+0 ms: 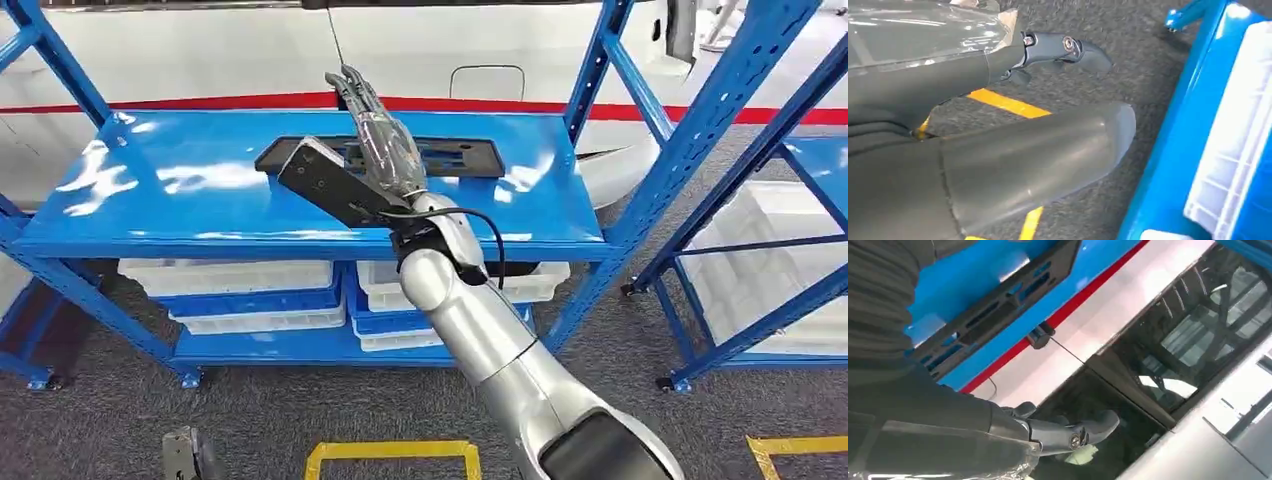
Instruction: Take the parts from the cabinet and place them on the table.
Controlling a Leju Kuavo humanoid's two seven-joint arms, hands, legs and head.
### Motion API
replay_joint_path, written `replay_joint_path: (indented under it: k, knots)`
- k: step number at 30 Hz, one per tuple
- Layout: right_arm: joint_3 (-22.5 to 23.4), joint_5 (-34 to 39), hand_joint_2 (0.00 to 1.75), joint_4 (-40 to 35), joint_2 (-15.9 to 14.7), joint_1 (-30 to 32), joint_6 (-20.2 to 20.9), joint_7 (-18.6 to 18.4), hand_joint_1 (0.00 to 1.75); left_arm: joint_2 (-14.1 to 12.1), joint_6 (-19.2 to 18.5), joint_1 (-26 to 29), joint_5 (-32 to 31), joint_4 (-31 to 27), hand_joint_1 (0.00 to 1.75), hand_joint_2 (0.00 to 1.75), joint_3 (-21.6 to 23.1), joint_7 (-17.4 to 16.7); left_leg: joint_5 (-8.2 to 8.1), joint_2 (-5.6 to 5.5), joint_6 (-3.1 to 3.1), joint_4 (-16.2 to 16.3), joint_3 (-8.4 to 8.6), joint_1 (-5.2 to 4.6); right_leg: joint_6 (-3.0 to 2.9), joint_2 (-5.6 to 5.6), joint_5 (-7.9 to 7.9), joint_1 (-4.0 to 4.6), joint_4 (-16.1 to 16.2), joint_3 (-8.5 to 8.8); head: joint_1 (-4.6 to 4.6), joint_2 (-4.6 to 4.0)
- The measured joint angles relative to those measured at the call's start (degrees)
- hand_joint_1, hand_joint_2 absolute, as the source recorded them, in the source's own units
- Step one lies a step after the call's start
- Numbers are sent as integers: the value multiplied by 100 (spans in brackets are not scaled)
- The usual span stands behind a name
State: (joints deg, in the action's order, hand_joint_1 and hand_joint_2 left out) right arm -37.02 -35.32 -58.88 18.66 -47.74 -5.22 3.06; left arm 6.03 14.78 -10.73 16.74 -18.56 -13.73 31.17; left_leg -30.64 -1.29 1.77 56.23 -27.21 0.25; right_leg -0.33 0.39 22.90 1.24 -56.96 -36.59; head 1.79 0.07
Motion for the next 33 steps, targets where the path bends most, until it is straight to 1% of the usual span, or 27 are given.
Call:
replay_joint_path:
  k: [1,2,3,4,6,8,9,10,11,12,13,14,17,19,20,21,23,24,25,26,27,28,29,30,31,32,33]
  knots:
    - [-35,29,175,-2,2,-2,-4,2,0,7,0,24,2,0,0,0,-4,11,-24,20,-41,-79,82,15,-17,13,3,21,51,64,-22,0]
    - [-76,79,175,-2,5,-4,-11,2,0,26,0,56,0,0,0,0,-11,37,135,36,-73,79,118,9,-76,20,-32,20,159,94,-15,0]
    - [-107,121,175,-2,5,-30,-18,-4,0,26,0,57,-2,-2,0,0,-31,50,159,45,-99,109,151,0,-146,33,-5,-12,187,267,-48,0]
    - [-151,162,175,-11,9,-43,-26,-6,0,22,0,61,2,-13,0,0,-59,70,130,51,-119,290,46,5,-162,25,15,-67,238,373,-57,0]
    - [-236,228,175,-9,7,-97,-35,-4,0,24,-15,58,-4,-18,0,0,-112,109,96,66,-176,993,-382,27,-246,9,99,-85,245,492,17,0]
    - [-319,295,175,4,7,-71,-39,-6,0,-15,-20,135,-2,-20,0,0,-157,142,-356,84,-258,1584,-991,81,-218,30,238,-105,245,623,15,0]
    - [-335,311,175,13,7,-55,-42,-6,0,-20,-17,165,-13,-20,0,0,-171,153,-517,87,-321,1601,-1142,99,-195,45,277,-115,237,684,35,0]
    - [-343,328,175,26,5,-49,-42,-7,0,-24,-2,183,-46,-22,0,0,-184,157,-571,98,-347,1494,-1253,121,-162,77,345,-130,224,768,28,0]
    - [-354,332,175,37,7,-50,-42,-6,0,-28,0,188,-68,-24,0,0,-192,159,-458,113,-366,1243,-1270,143,-124,81,417,-153,220,852,37,0]
    - [-367,337,175,39,7,-50,-42,-6,0,-31,0,188,-77,-26,0,0,-208,159,-145,122,-374,855,-1231,164,-92,82,498,-166,215,942,39,0]
    - [-378,339,175,46,7,-46,-42,-6,0,-39,-4,193,-109,-24,0,0,-232,157,444,132,-381,365,-1163,191,-59,79,589,-175,210,1024,48,0]
    - [-383,335,175,65,-4,-42,-42,-7,0,-35,-4,207,-142,-22,0,0,-238,144,1152,149,-389,-51,-1173,204,-18,86,671,-144,177,1061,74,0]
    - [-359,149,175,90,0,13,-87,-35,0,-24,11,193,-313,-31,0,0,-238,81,1050,142,-224,109,-1137,130,119,112,833,-152,174,1058,63,0]
    - [-319,48,175,87,5,38,-101,-35,0,-9,17,142,-378,-48,0,0,-236,65,1017,130,-149,63,-1072,161,183,72,934,-171,191,1140,57,0]
    - [-297,22,175,87,-2,40,-109,-26,0,-13,17,122,-402,-48,0,0,-238,65,982,124,-101,61,-1028,158,190,27,996,-173,-12,1069,37,0]
    - [-293,13,175,87,-6,41,-109,-26,0,-15,20,105,-411,-48,0,0,-238,63,951,124,-59,61,-1007,154,172,19,1148,-179,-446,814,2,0]
    - [-269,11,175,105,-8,101,-109,-28,0,-15,24,97,-415,-48,0,0,-238,61,877,126,-24,63,-978,133,151,19,1460,-180,-1543,71,-5,0]
    - [-262,13,175,118,-11,139,-109,-28,0,-13,24,101,-415,-48,0,0,-238,57,847,124,-18,64,-955,125,178,18,1461,-181,-1827,-189,-11,0]
    - [-258,11,175,131,-11,169,-109,-28,0,-11,24,105,-415,-48,0,0,-238,48,814,113,-20,64,-923,119,222,18,1344,-180,-1812,-311,-11,0]
    - [-258,11,175,133,-8,185,-109,-28,0,-9,24,104,-415,-48,0,0,-238,48,781,102,-25,64,-880,113,278,18,1113,-179,-1534,-287,-15,0]
    - [-252,-4,175,135,-8,185,-111,-31,0,-4,24,100,-418,-48,0,0,-238,48,744,87,-38,64,-824,106,331,16,767,-178,-995,-141,-29,0]
    - [-237,-80,175,135,-8,180,-120,-39,0,0,20,98,-435,-48,0,0,-238,46,706,79,-52,63,-765,98,346,6,445,-172,-416,46,-35,0]
    - [-214,-162,175,142,-17,185,-140,-66,0,11,15,97,-475,-46,0,0,-238,37,678,74,-73,58,-743,87,289,-34,220,-146,-17,156,-46,0]
    - [-179,-241,175,149,-19,190,-173,-94,0,11,15,91,-514,-46,0,0,-236,17,634,53,-120,83,-724,38,216,-27,180,-134,-1,225,-33,0]
    - [-147,-327,175,160,-19,211,-196,-120,0,13,13,88,-564,-46,0,0,-232,-4,625,53,-135,81,-724,51,180,-25,180,-132,-3,220,-42,0]
    - [-110,-454,175,166,-19,258,-245,-133,0,4,9,86,-616,-46,0,0,-227,-35,598,57,-66,104,-721,41,184,-19,157,-149,8,222,-35,0]
    - [-74,-549,175,166,-26,309,-276,-138,0,7,-2,80,-669,-46,0,0,-218,-55,598,62,-65,98,-715,46,183,-4,158,-140,8,225,-33,0]
